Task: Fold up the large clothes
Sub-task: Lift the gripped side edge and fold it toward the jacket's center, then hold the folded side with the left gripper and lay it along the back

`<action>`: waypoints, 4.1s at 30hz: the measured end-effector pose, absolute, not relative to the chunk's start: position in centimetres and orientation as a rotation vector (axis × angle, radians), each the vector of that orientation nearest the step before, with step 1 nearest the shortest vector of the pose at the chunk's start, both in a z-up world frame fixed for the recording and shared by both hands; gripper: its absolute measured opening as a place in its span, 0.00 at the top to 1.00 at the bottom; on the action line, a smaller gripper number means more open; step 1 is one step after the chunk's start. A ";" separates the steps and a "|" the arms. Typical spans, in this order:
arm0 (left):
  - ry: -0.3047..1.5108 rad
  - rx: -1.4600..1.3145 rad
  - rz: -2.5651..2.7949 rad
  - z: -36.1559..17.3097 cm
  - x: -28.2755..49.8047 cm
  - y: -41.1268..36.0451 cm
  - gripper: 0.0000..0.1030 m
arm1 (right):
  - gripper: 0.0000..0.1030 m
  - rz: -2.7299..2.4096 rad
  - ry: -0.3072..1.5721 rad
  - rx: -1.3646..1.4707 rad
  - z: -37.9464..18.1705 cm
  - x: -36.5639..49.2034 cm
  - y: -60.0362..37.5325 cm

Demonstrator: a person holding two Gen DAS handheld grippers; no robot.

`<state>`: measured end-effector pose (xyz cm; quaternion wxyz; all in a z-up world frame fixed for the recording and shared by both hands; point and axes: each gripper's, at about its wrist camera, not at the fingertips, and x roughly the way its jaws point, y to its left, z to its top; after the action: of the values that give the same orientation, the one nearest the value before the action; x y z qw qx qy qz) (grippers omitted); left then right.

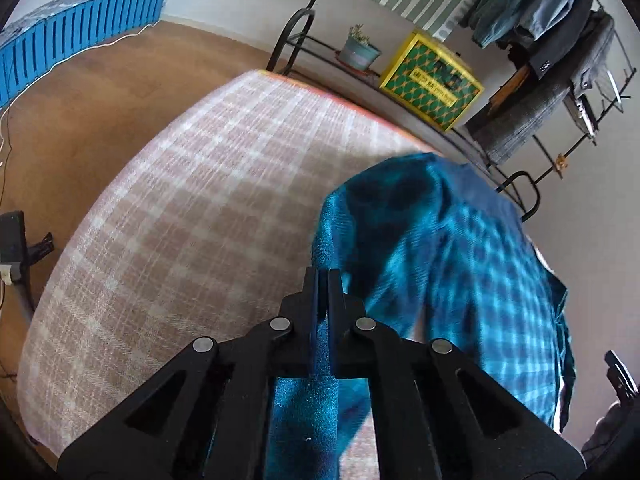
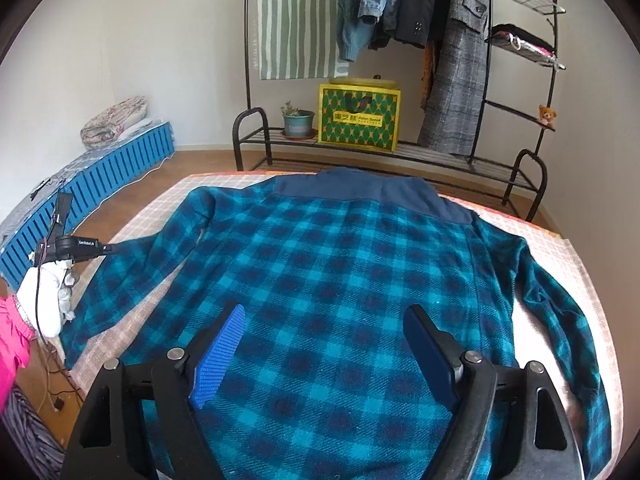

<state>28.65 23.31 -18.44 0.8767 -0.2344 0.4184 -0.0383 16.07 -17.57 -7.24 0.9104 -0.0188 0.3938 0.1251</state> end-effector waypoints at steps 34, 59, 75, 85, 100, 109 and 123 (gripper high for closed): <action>0.923 -0.139 -0.551 -14.3 21.6 0.0 0.82 | 0.95 0.490 1.154 0.613 -21.6 41.6 -9.9; 1.098 -0.357 -0.152 -23.4 22.1 14.9 0.96 | 0.63 0.479 1.172 0.410 -15.0 20.4 -17.0; 0.855 -0.242 -0.699 -11.4 10.2 1.7 1.00 | 0.64 0.469 1.099 0.254 -12.3 20.1 -16.2; 0.955 -0.338 -0.699 -14.0 8.7 3.0 0.64 | 0.63 0.564 1.145 0.093 -11.8 24.0 -9.2; 1.192 -0.609 -0.584 -23.3 12.0 5.8 0.64 | 0.57 0.515 1.273 -0.181 -19.6 33.2 5.5; 1.192 -0.679 -0.642 -24.7 12.3 5.1 0.97 | 0.80 0.418 1.289 -0.296 -21.8 34.7 6.9; 1.116 -0.584 -0.402 -23.3 8.7 10.7 0.97 | 0.99 0.469 1.211 -0.061 -18.1 37.4 6.6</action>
<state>8.67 10.66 -23.34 0.7892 -0.2712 0.5183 -0.1867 37.37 6.62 -18.14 0.7961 -0.0286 0.5637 0.2185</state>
